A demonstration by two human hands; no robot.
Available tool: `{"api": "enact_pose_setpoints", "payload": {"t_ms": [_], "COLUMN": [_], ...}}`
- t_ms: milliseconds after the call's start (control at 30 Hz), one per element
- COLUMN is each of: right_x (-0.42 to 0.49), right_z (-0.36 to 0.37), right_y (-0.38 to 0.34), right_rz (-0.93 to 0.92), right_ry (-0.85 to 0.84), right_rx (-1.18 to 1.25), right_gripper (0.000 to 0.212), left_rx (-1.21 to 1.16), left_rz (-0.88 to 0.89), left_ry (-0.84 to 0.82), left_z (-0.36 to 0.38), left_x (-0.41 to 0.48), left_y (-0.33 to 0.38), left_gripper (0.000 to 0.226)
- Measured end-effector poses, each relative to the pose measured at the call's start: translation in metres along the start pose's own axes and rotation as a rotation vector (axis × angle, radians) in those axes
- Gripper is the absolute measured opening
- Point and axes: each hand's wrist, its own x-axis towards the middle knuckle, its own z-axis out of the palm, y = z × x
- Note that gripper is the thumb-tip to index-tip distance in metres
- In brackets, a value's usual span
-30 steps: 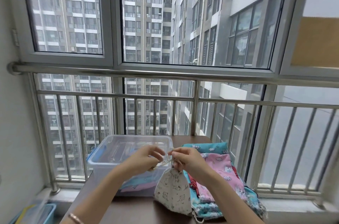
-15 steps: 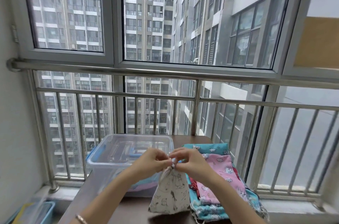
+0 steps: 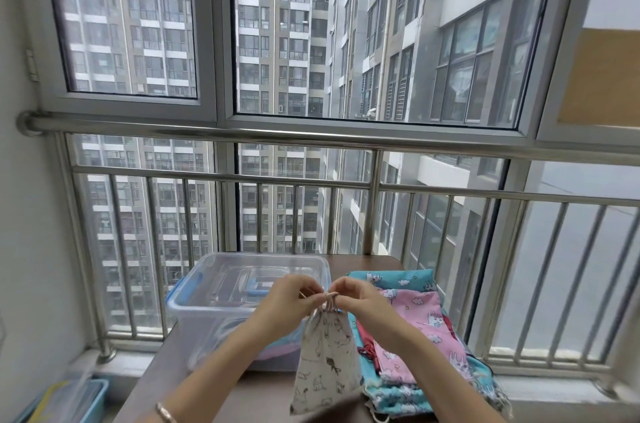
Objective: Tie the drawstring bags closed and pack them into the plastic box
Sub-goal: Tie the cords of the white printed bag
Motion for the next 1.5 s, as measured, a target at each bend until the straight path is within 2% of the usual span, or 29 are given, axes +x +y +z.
{"api": "enact_pose_setpoints", "payload": {"t_ms": [167,433,567,700,767,867,967,1033,1133,1200,1267,1367,1500], "right_x": [0.0,0.002,-0.001,-0.007,-0.008,-0.009,-0.013,-0.017,-0.019,-0.02,-0.021,-0.022,-0.023], "right_z": [-0.002,-0.009,-0.005,-0.007,-0.008,-0.001,0.001,0.001,-0.003,-0.011,-0.018,-0.018,-0.031], "right_y": [0.0,-0.01,-0.006,0.0,0.003,0.005,0.01,0.012,0.01,0.008,0.004,-0.001,0.018], "right_rz": [0.005,0.019,-0.061,-0.029,-0.013,0.011,-0.019,-0.083,-0.14,-0.118,-0.074,0.067,0.153], "right_ry": [-0.054,-0.17,-0.06,0.132,0.14,0.082,0.113,0.131,0.094,0.044,0.002,-0.015,0.007], "right_rx": [-0.063,-0.241,-0.259,0.014,0.065,0.056,-0.196,-0.384,-0.552,-0.586,-0.519,-0.24,0.002], "right_gripper": [0.009,0.024,0.022,0.032,0.036,0.049,0.068,0.055,0.018,0.015,0.019,0.021,0.017], "left_rx": [-0.026,-0.149,-0.208,-0.242,-0.232,-0.216,-0.222,-0.228,-0.223,-0.2,-0.176,-0.151,-0.033], "left_rz": [0.002,-0.052,-0.099,-0.171,-0.186,-0.202,-0.211,-0.212,-0.209,-0.211,-0.2,-0.177,-0.116], "left_ry": [-0.026,-0.098,-0.135,-0.162,-0.184,-0.181,-0.172,-0.163,-0.163,-0.163,-0.176,-0.185,-0.14], "left_z": [0.003,0.002,-0.004,-0.003,0.0,0.003,0.005,0.005,0.003,0.002,0.0,-0.002,-0.01], "left_x": [0.001,0.003,0.003,-0.001,-0.003,-0.004,-0.005,-0.006,-0.006,-0.008,-0.01,-0.012,-0.017], "left_y": [-0.001,-0.001,0.0,-0.004,-0.005,-0.005,-0.004,-0.003,-0.004,-0.005,-0.006,-0.004,-0.003], "left_gripper": [0.017,0.012,0.015,0.019,0.022,0.022,0.024,0.025,0.023,0.022,0.022,0.019,0.008]}}
